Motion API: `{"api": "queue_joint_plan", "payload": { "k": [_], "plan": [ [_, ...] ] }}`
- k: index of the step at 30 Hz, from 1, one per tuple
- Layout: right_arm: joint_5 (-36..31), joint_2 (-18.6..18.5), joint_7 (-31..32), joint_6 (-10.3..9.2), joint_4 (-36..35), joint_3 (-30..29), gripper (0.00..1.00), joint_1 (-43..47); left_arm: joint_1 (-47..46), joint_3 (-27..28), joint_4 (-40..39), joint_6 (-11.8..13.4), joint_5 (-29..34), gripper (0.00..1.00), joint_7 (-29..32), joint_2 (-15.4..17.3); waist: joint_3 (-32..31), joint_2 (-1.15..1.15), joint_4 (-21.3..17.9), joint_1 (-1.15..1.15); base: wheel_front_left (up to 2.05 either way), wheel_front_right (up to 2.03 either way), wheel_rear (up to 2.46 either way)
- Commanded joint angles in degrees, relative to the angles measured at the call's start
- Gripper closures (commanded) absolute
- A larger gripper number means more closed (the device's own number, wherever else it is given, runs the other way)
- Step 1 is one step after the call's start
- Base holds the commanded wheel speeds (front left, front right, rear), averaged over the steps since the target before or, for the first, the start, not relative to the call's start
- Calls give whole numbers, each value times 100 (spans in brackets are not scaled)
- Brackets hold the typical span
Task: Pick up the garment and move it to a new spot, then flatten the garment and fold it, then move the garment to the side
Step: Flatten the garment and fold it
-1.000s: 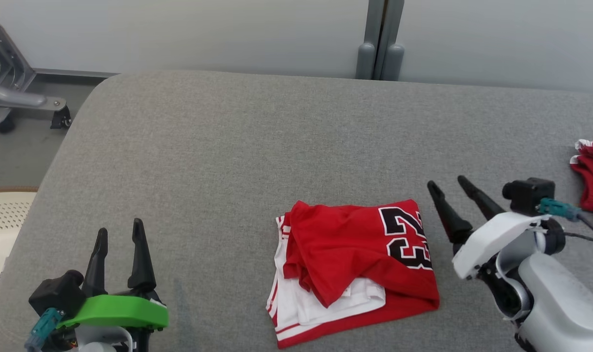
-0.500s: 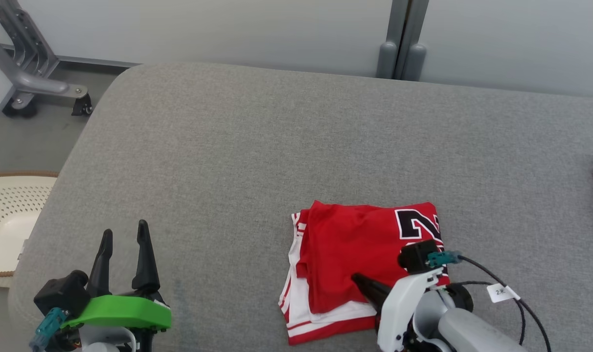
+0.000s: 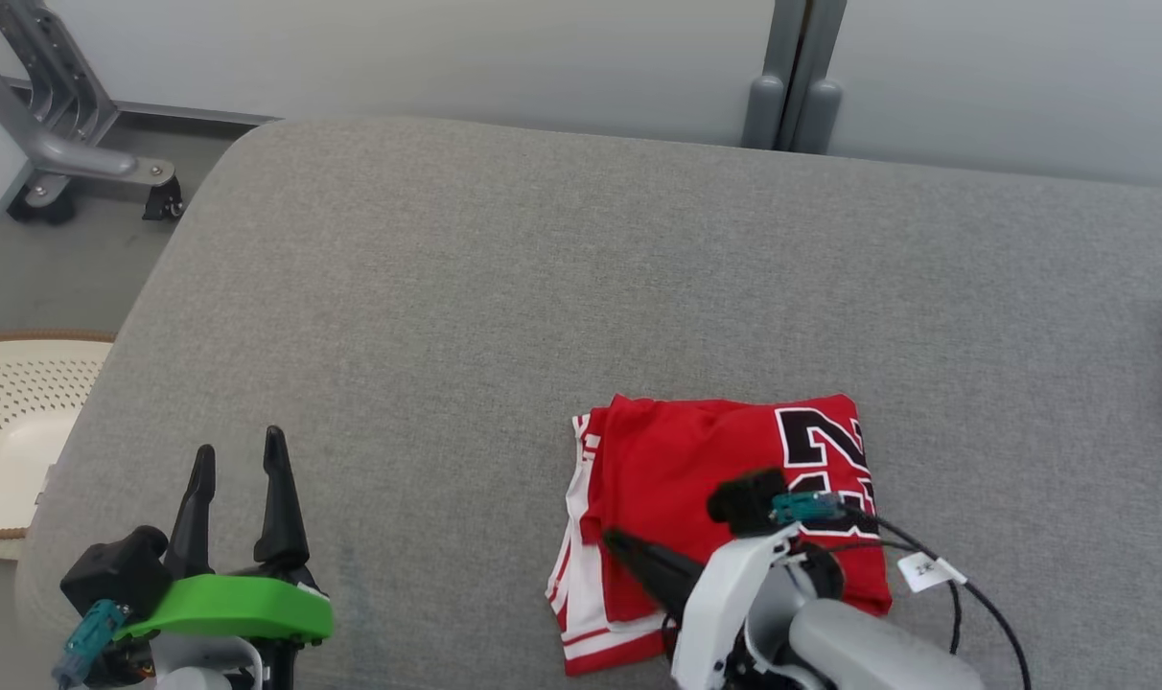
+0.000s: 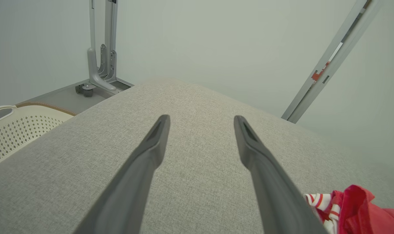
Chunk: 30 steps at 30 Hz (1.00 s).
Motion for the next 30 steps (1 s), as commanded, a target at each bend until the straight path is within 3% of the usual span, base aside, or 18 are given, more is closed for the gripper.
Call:
{"api": "queue_joint_plan", "payload": {
  "k": [1, 2, 3, 8, 16, 23, 30],
  "plan": [
    [67, -147, -226, -1, -88, -49, 70, -103, -73, 18, -49, 18, 45, 0, -13, 11, -1, 0, -62, 0, 0, 0, 0],
    [85, -232, -384, -1, -154, -76, 55, -147, -69, 28, -88, 18, 54, 0, -13, 11, -5, 0, -90, 0, 0, 0, 0],
    [103, -352, -554, -1, -221, -122, 0, -189, -55, 41, -136, 23, 58, 0, -13, 10, -12, 0, -127, 0, 0, 0, 0],
    [50, -924, -1060, -1, -523, -599, 0, -347, 12, 101, -370, 45, 114, 0, -13, 10, -25, 0, -355, 0, 0, 0, 0],
    [-669, -1500, -1181, -1, -1130, -2218, 0, -104, 72, 163, -879, 92, 227, 0, -13, 10, -22, 0, -857, 0, 0, 0, 0],
    [-1325, -1355, -1181, -1, -1454, -3449, 0, 551, 93, 52, -1100, 226, 449, 0, -13, 11, -11, 0, -1237, 0, 0, 0, 0],
    [-2285, -1008, -1183, -1, -1560, -4103, 0, 1157, 126, -14, -1099, 384, 695, 0, -13, 13, -29, 0, -1502, 0, 0, 0, 0]
  ]
}}
